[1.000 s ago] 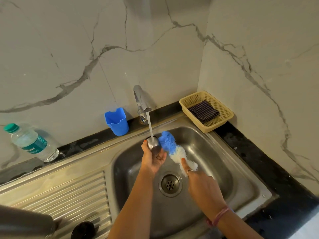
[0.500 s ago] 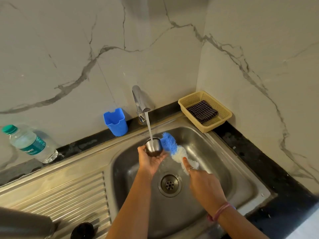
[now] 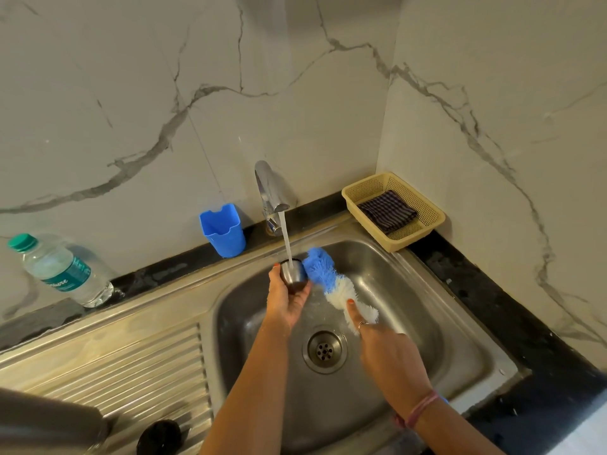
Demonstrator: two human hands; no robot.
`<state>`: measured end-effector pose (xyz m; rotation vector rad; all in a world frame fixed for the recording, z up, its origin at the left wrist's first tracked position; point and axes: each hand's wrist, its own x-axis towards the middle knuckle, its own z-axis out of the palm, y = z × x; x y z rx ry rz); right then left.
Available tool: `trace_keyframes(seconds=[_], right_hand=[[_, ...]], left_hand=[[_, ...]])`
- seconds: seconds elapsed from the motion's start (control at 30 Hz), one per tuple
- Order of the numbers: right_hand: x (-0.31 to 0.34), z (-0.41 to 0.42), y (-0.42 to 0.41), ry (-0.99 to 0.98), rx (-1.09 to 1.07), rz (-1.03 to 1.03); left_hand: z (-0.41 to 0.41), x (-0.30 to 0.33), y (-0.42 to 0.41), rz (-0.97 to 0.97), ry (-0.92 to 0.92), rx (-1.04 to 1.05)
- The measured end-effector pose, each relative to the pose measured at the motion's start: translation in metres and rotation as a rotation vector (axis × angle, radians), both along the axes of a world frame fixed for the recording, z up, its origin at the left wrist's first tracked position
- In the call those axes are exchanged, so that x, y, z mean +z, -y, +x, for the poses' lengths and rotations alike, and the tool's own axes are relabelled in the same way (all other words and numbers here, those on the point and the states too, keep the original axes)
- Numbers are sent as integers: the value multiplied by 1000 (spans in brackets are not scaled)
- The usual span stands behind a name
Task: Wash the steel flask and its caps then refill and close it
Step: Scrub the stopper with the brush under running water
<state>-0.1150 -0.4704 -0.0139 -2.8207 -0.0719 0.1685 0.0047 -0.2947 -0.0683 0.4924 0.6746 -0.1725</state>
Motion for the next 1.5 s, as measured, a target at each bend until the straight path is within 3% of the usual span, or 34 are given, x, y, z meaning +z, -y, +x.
trace_keyframes(seconds=[0.17, 0.43, 0.9, 1.1, 1.33, 1.5], right_hand=[[4, 1, 2, -7, -9, 32], [7, 4, -4, -51, -35, 13], [13, -1, -7, 28, -4, 142], [13, 18, -10, -133, -91, 365], [3, 17, -11, -255, -205, 538], [7, 5, -17, -173, -164, 505]], left_hand=[[3, 0, 8, 220, -85, -128], [2, -6, 11, 80, -46, -59], [-9, -13, 7, 136, 16, -79], [-15, -13, 14, 64, 88, -87], [-14, -4, 14, 115, 74, -55], [-10, -10, 14, 144, 100, -67]])
